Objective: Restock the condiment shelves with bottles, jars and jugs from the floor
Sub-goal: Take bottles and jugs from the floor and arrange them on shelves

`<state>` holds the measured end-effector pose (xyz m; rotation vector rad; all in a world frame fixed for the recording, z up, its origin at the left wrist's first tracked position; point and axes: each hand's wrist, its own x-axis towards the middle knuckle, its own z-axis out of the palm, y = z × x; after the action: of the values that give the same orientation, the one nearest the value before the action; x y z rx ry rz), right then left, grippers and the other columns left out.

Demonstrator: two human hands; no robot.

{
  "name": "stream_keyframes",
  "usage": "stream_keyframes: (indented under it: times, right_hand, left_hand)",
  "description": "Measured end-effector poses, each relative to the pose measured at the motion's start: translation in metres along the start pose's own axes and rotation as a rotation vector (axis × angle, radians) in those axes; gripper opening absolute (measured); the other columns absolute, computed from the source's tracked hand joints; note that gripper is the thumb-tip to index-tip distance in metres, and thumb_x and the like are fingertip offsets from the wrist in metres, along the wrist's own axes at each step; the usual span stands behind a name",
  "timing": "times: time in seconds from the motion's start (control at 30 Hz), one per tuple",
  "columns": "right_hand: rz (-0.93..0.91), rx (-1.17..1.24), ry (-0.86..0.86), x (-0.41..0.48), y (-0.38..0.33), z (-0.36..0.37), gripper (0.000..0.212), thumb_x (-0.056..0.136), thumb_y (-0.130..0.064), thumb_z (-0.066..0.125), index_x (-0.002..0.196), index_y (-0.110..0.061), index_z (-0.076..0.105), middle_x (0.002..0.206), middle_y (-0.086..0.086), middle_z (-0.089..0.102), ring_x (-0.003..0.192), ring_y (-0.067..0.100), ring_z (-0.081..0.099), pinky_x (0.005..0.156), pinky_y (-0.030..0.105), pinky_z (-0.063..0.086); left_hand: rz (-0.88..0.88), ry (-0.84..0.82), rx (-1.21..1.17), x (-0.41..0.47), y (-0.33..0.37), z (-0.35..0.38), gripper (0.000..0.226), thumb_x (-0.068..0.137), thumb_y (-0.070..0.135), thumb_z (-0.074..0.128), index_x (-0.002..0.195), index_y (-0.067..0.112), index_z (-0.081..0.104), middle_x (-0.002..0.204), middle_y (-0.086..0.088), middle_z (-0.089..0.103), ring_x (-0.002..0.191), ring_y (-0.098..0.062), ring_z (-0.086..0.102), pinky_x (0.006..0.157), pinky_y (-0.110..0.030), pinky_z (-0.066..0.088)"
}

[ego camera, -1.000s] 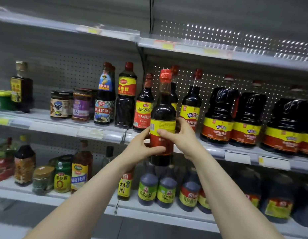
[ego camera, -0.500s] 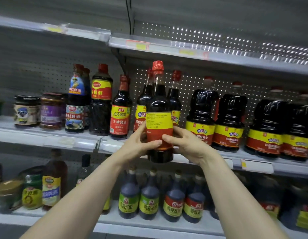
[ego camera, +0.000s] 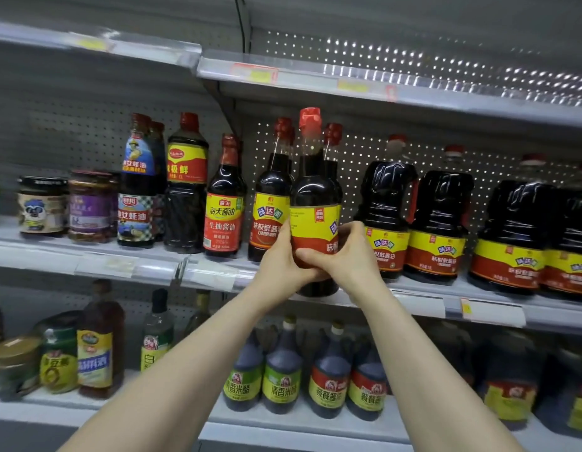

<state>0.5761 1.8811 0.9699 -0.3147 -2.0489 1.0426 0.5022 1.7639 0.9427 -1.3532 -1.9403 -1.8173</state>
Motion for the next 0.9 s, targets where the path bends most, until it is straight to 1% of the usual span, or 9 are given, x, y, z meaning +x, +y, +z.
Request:
stream_keyframes:
  times: [0.07,0.17,0.23,0.37,0.5,0.57,0.63,0.7,0.9]
  right_hand:
    - [0.003,0.08,-0.085,0.004,0.003,-0.014,0.072,0.065,-0.042,0.092,0.122,-0.025,0.051,0.112,-0.008,0.065,0.103,0.01,0.064,0.081,0.028,0.057]
    - [0.034,0.186,-0.327,0.008,0.011,-0.033,0.069,0.074,-0.036,0.087,0.134,-0.022,0.056,0.12,-0.005,0.069,0.113,0.012,0.065,0.094,0.034,0.055]
    - [0.037,0.193,-0.419,0.009,0.013,-0.038,0.068,0.069,-0.036,0.088,0.13,-0.026,0.059,0.116,-0.008,0.072,0.108,0.006,0.067,0.095,0.031,0.054]
    - [0.006,0.131,-0.266,0.008,0.014,-0.035,0.068,0.064,-0.038,0.092,0.121,-0.03,0.054,0.11,-0.014,0.068,0.099,0.002,0.066,0.082,0.023,0.051]
    - [-0.019,-0.049,0.002,0.005,0.014,-0.026,0.071,0.065,-0.043,0.091,0.116,-0.03,0.045,0.106,-0.012,0.061,0.096,0.008,0.06,0.077,0.027,0.049]
    - [-0.001,-0.119,0.07,0.006,0.011,-0.02,0.072,0.064,-0.049,0.09,0.114,-0.028,0.042,0.103,-0.011,0.058,0.094,0.011,0.057,0.072,0.026,0.045]
    - [0.019,-0.166,0.104,0.01,0.008,-0.017,0.074,0.062,-0.054,0.089,0.113,-0.026,0.042,0.104,-0.009,0.057,0.096,0.015,0.057,0.075,0.029,0.045]
    - [0.037,-0.191,0.112,0.013,0.005,-0.015,0.076,0.062,-0.056,0.088,0.114,-0.023,0.044,0.107,-0.006,0.059,0.1,0.018,0.059,0.076,0.031,0.046]
    - [0.063,-0.248,0.115,0.021,0.0,-0.01,0.081,0.064,-0.06,0.086,0.123,-0.019,0.046,0.118,0.0,0.061,0.108,0.023,0.06,0.076,0.033,0.045]
  left_hand:
    - [-0.035,-0.074,-0.088,0.004,-0.004,-0.007,0.092,0.071,0.023,0.087,0.145,0.035,0.034,0.128,0.017,0.061,0.116,-0.001,0.059,0.099,-0.026,0.049]
    - [-0.078,-0.18,-0.219,0.006,-0.006,-0.014,0.091,0.074,0.01,0.085,0.145,0.038,0.034,0.124,0.018,0.063,0.114,-0.002,0.061,0.091,-0.023,0.053]
    - [-0.087,-0.23,-0.25,0.008,-0.004,-0.012,0.092,0.074,0.006,0.084,0.145,0.038,0.035,0.125,0.018,0.062,0.115,-0.002,0.061,0.089,-0.023,0.055]
    - [-0.067,-0.227,-0.112,0.013,0.001,-0.009,0.097,0.076,0.009,0.082,0.151,0.038,0.028,0.142,0.003,0.045,0.129,-0.015,0.05,0.105,-0.035,0.047]
    - [-0.009,-0.093,0.204,0.012,0.005,0.005,0.1,0.077,0.027,0.082,0.156,0.031,0.02,0.136,0.001,0.034,0.13,-0.016,0.042,0.1,-0.02,0.038]
    - [0.003,-0.064,0.298,0.009,0.004,0.015,0.108,0.075,0.034,0.083,0.158,0.025,0.014,0.142,-0.002,0.036,0.131,-0.016,0.04,0.104,-0.021,0.036]
    - [-0.013,-0.035,0.306,0.009,0.004,0.022,0.112,0.075,0.035,0.083,0.158,0.023,0.009,0.146,-0.004,0.039,0.132,-0.017,0.039,0.111,-0.03,0.038]
    - [-0.025,-0.025,0.298,0.012,0.006,0.023,0.11,0.075,0.035,0.083,0.158,0.022,0.011,0.143,-0.003,0.045,0.13,-0.017,0.044,0.109,-0.038,0.042]
    - [-0.086,-0.094,0.203,0.02,0.006,0.016,0.104,0.079,0.032,0.08,0.157,0.024,0.011,0.142,0.003,0.051,0.126,-0.016,0.052,0.107,-0.038,0.046]
